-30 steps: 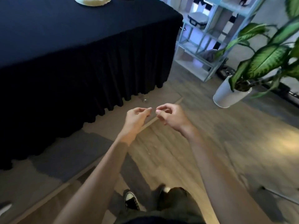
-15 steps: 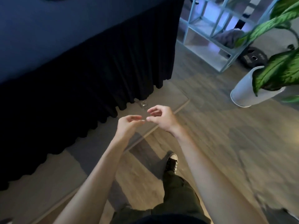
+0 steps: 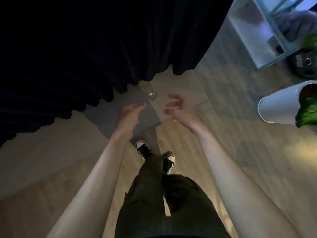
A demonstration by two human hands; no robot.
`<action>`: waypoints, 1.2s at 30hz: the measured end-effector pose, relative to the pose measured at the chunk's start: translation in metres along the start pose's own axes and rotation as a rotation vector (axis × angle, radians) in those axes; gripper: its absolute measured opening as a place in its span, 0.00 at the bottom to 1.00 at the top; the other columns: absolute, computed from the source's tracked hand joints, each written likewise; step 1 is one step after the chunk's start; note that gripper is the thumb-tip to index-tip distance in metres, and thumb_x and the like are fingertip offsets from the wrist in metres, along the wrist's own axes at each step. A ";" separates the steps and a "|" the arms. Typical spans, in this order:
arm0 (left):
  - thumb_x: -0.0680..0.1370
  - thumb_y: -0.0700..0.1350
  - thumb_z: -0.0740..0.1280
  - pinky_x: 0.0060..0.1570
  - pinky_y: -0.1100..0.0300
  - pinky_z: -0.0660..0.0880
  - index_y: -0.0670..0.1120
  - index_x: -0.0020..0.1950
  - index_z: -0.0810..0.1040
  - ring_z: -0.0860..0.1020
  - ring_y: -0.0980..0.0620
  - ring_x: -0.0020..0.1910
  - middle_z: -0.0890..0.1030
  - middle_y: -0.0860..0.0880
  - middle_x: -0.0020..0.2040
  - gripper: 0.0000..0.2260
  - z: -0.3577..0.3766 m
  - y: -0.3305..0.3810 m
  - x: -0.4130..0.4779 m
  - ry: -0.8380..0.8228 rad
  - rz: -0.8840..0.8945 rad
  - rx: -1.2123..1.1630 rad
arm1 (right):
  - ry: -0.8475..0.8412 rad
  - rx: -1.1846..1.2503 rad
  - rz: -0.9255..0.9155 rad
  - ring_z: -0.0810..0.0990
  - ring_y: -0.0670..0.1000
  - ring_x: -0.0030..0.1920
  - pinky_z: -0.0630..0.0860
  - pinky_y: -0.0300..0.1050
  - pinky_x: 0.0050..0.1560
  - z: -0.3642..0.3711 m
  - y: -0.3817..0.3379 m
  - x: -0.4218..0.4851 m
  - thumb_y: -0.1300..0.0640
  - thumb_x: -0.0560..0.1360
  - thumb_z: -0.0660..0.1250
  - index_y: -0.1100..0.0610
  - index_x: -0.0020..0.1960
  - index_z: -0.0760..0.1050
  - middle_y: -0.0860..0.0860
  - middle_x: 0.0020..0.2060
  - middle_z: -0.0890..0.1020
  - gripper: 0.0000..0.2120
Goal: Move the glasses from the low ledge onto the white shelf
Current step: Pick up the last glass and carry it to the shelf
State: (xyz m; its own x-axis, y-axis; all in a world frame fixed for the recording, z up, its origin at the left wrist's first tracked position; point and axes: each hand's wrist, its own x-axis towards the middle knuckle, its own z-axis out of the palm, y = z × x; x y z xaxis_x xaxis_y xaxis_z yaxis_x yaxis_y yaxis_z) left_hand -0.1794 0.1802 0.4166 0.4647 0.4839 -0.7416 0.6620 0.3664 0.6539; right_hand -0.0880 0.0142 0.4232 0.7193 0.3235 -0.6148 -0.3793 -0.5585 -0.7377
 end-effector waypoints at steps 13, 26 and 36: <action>0.74 0.36 0.75 0.53 0.59 0.76 0.38 0.63 0.80 0.81 0.47 0.58 0.82 0.40 0.59 0.17 0.058 -0.086 0.200 0.057 -0.122 -0.136 | 0.010 -0.210 0.038 0.86 0.50 0.51 0.83 0.46 0.50 0.066 0.115 0.204 0.58 0.69 0.81 0.51 0.68 0.76 0.53 0.55 0.86 0.30; 0.83 0.50 0.63 0.32 0.64 0.63 0.51 0.46 0.78 0.66 0.55 0.31 0.69 0.51 0.37 0.09 0.105 -0.166 0.353 0.141 -0.170 -0.326 | 0.048 -0.384 -0.264 0.80 0.54 0.65 0.75 0.37 0.59 0.118 0.231 0.361 0.55 0.66 0.83 0.61 0.71 0.74 0.57 0.66 0.82 0.37; 0.82 0.60 0.60 0.56 0.58 0.73 0.43 0.64 0.77 0.77 0.49 0.55 0.80 0.48 0.56 0.22 0.111 -0.193 0.360 0.080 -0.207 -0.455 | 0.053 -0.255 -0.514 0.84 0.52 0.54 0.81 0.40 0.54 0.127 0.237 0.355 0.60 0.68 0.81 0.67 0.60 0.79 0.60 0.54 0.86 0.24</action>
State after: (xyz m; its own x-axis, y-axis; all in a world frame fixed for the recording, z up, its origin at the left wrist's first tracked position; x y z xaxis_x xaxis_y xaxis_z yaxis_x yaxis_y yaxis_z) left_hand -0.0743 0.1954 0.0063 0.2924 0.4170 -0.8606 0.4036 0.7620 0.5063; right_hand 0.0037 0.0941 -0.0051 0.8046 0.5674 -0.1752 0.1743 -0.5077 -0.8437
